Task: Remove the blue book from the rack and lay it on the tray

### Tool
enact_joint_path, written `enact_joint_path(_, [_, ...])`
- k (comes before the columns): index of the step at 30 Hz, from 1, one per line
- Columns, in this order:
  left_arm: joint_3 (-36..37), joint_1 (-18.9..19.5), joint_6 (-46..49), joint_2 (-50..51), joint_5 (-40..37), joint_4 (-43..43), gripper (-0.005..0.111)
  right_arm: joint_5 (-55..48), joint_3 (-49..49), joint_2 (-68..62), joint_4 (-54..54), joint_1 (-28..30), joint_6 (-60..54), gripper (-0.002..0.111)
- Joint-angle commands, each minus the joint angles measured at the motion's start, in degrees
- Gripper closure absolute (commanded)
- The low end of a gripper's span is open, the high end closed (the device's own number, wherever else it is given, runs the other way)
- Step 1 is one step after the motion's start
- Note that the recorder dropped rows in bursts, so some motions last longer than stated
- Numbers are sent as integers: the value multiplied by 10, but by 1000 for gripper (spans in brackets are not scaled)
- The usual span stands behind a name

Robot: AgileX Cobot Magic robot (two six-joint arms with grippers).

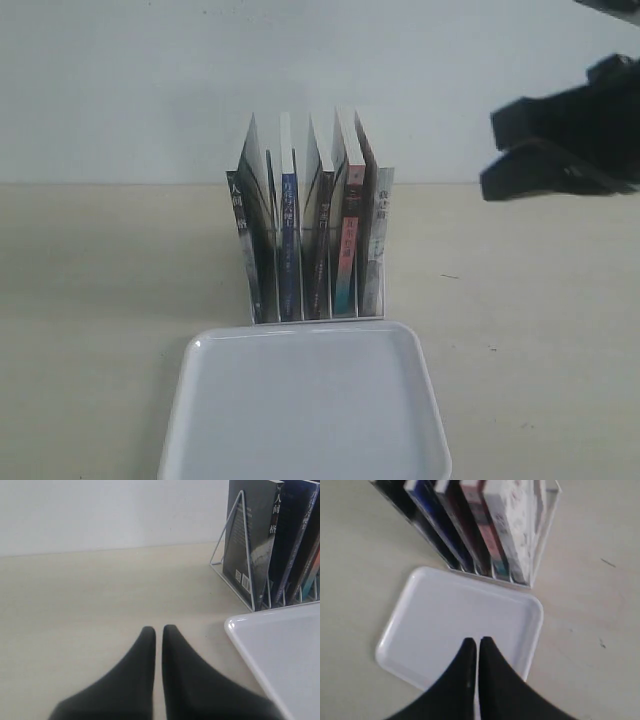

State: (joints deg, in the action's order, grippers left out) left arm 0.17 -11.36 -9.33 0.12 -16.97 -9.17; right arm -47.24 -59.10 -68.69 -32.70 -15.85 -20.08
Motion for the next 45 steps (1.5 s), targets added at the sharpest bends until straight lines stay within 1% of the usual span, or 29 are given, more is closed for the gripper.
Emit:
enact_joint_path(1, [-2, 2, 2, -1, 2, 2, 103, 47, -86, -78, 93, -73, 73, 107])
enact_joint_path(2, [-2, 2, 2, -1, 2, 2, 103, 73, -111, -103, 137, -97, 92, 107])
enact_joint_path(4, [-2, 2, 2, -1, 2, 2, 103, 109, -147, -143, 171, -117, 117, 107])
enact_joint_path(6, [-2, 2, 2, -1, 2, 2, 103, 115, -186, -182, 196, -121, 141, 107])
enact_joint_path(10, [-2, 2, 2, -1, 2, 2, 103, 117, -229, -229, 224, -121, 146, 107])
enact_joint_path(11, [-2, 2, 2, -1, 2, 2, 103, 123, -234, -239, 227, -121, 146, 104])
enact_joint_path(12, [-2, 2, 2, -1, 2, 2, 103, 128, -236, -249, 227, -121, 146, 101])
enact_joint_path(13, [-2, 2, 2, -1, 2, 2, 103, 134, -237, -259, 227, -121, 145, 94])
enact_joint_path(14, [-2, 2, 2, -1, 2, 2, 103, 142, -238, -267, 227, -121, 145, 86])
enact_joint_path(16, [-2, 2, 2, -1, 2, 2, 103, 156, -238, -280, 227, -121, 146, 63])
enact_joint_path(17, [-2, 2, 2, -1, 2, 2, 103, 163, -238, -285, 227, -121, 147, 55])
enact_joint_path(18, [-2, 2, 2, -1, 2, 2, 103, 168, -238, -289, 228, -121, 151, 52])
enact_joint_path(23, [-2, 2, 2, -1, 2, 2, 103, 200, -238, -307, 232, -121, 156, 64])
enact_joint_path(30, [-2, 2, 2, -1, 2, 2, 103, 214, -238, -327, 262, -117, 183, 64])
enact_joint_path(37, [-2, 2, 2, -1, 2, 2, 103, 218, -238, -328, 260, -99, 187, 64])
enact_joint_path(45, [-2, 2, 2, -1, 2, 2, 103, 218, -238, -344, 258, -98, 188, 64])
